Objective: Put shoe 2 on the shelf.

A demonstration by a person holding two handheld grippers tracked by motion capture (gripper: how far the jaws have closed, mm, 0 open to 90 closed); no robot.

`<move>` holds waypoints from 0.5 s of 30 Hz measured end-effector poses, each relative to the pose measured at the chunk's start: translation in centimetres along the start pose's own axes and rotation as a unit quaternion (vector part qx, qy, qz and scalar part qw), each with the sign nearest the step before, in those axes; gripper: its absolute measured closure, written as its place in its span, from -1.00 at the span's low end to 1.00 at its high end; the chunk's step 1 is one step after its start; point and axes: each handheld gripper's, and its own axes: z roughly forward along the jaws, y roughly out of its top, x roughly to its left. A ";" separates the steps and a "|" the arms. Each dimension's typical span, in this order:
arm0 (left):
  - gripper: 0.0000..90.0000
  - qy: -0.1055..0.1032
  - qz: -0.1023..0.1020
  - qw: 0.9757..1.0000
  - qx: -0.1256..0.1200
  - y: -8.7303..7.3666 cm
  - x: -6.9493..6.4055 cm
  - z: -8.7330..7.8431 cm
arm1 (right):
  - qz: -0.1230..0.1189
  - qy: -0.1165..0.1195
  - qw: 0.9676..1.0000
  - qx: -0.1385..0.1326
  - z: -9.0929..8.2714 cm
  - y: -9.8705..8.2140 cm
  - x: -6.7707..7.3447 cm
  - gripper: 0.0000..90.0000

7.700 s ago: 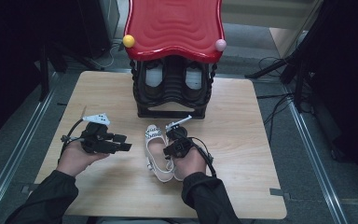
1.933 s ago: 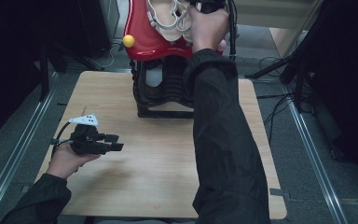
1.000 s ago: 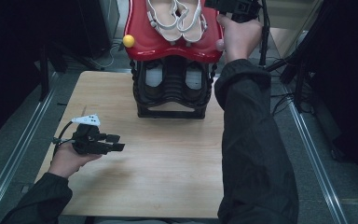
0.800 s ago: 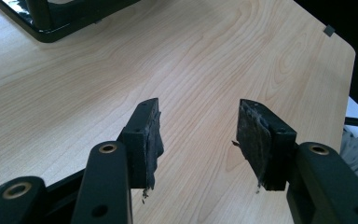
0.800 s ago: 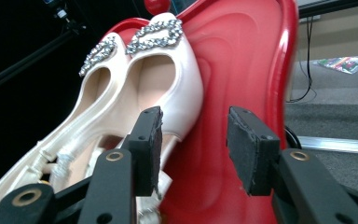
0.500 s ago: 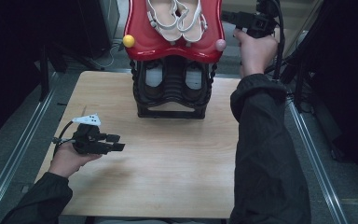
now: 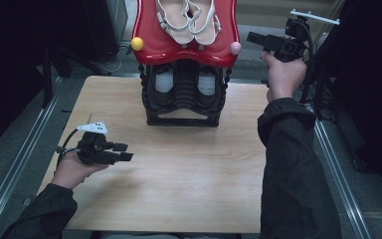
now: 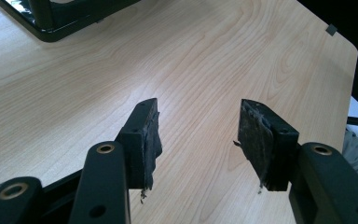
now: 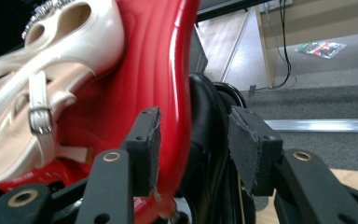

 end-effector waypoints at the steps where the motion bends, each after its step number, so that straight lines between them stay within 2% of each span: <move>1: 0.07 0.000 0.000 1.000 0.001 0.0 0.0 0.0 | -0.002 -0.001 1.000 0.001 -0.1 -0.2 -0.2 0.22; 15: 0.04 -0.002 0.001 1.000 -0.004 0.1 -0.1 -0.2 | 0.000 -0.005 1.000 0.015 -0.8 -3.1 -1.9 0.11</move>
